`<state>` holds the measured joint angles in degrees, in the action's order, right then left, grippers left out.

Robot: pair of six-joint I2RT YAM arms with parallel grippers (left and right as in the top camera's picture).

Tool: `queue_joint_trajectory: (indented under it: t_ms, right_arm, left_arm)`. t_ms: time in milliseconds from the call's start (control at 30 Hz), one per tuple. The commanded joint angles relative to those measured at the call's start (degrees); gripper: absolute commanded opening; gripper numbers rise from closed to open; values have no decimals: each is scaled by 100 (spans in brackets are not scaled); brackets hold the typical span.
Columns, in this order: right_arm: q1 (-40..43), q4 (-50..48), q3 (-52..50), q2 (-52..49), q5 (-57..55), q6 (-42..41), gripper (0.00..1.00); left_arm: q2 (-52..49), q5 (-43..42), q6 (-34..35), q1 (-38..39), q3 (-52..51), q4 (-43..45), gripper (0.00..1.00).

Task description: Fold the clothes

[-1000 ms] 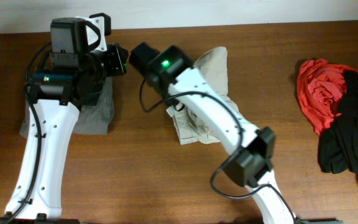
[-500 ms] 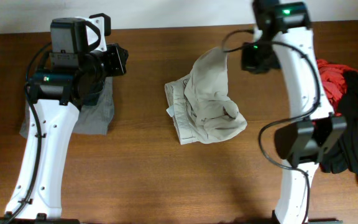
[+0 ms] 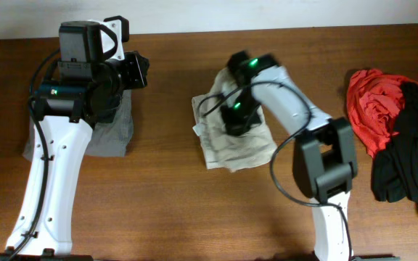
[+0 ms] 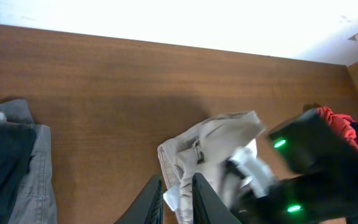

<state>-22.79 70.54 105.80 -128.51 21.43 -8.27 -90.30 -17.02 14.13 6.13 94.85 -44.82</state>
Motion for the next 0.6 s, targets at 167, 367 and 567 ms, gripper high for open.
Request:
queue_joint_trajectory:
  t_ms: [167, 367, 567]
  right_arm:
    - [-190, -1445, -1397, -28, 240, -940, 4]
    - [-190, -1462, -1440, -22, 260, -927, 4]
    - [-186, -1399, -1440, -11, 623, -846, 4]
  left_arm:
    - [125, 35, -94, 9, 131, -48, 17]
    - [98, 9, -199, 181, 129, -101, 17]
    - [-153, -199, -772, 780, 125, -168, 17]
